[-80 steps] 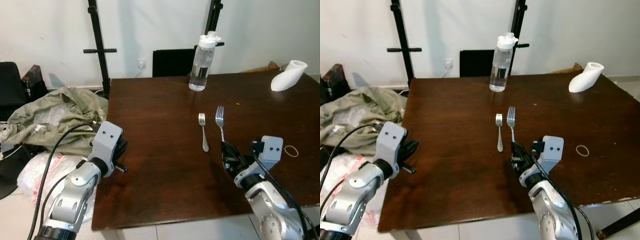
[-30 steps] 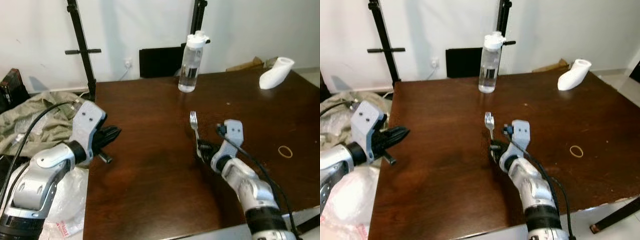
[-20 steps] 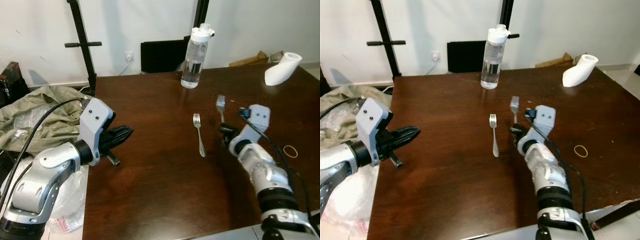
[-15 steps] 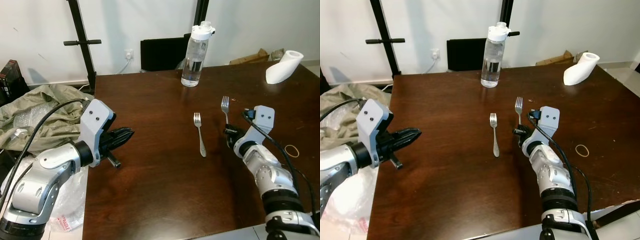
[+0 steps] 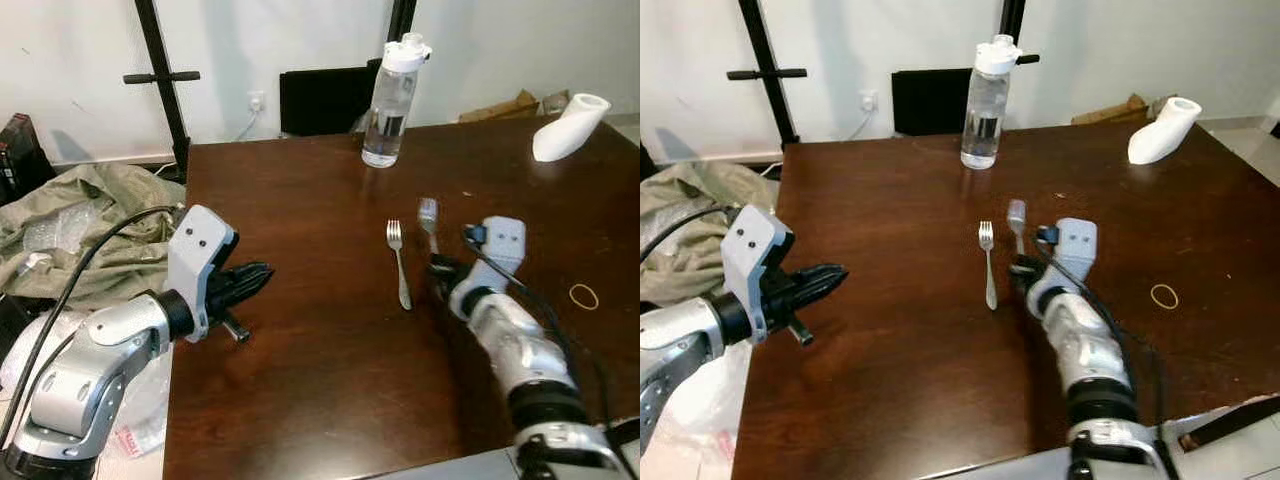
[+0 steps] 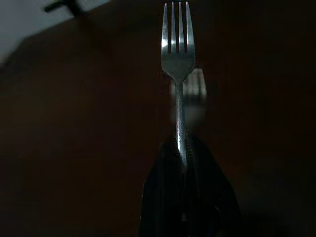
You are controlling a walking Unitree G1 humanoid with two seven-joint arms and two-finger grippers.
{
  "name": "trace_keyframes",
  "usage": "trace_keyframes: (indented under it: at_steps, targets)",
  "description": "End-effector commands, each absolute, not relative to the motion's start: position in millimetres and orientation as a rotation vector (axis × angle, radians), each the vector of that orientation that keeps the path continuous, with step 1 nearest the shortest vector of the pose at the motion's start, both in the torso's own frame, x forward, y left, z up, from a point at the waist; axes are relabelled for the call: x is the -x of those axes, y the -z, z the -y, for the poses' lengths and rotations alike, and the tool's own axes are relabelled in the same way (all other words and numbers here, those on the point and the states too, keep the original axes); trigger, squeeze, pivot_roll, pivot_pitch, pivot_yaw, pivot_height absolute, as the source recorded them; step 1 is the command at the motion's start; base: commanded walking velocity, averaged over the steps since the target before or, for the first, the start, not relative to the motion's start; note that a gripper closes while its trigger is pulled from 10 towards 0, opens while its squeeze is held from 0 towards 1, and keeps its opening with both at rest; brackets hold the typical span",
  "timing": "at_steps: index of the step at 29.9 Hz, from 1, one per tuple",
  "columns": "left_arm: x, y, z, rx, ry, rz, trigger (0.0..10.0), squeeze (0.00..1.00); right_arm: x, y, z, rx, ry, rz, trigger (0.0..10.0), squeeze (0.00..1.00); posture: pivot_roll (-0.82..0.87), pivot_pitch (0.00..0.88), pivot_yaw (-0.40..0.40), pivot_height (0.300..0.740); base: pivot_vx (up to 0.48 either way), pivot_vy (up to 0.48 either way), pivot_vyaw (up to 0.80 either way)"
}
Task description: Setting the table
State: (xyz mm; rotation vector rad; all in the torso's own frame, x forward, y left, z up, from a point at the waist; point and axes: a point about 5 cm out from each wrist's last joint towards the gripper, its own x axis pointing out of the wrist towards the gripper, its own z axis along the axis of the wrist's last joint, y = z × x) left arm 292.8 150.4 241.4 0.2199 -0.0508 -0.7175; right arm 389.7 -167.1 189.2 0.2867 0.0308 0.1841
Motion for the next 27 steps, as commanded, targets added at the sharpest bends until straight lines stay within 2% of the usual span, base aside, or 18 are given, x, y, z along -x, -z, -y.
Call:
trace_keyframes:
  at_steps: [1,11,20,27]
  targets:
    - [-292,-237,-149,-0.223,0.715,0.027,10.0,0.00,-392,-185,163,-0.294,-0.173,-0.056,10.0,0.00,0.16,0.193,0.063,0.740,0.000,0.000,0.00]
    - [-285,-237,-157,-0.228,0.670,0.010,10.0,0.00,-399,-173,161,-0.344,-0.087,-0.097,10.0,0.00,0.22,0.216,0.052,0.740,0.000,0.000,0.00]
    - [-281,-234,-156,-0.223,0.662,-0.003,10.0,0.00,-405,-180,134,-0.385,-0.155,-0.087,10.0,0.00,0.24,0.229,0.043,0.740,0.000,0.000,0.00]
    - [-279,-233,-156,-0.222,0.660,-0.014,10.0,0.00,-403,-176,128,-0.376,-0.167,-0.097,10.0,0.00,0.23,0.234,0.042,0.740,0.000,0.000,0.00]
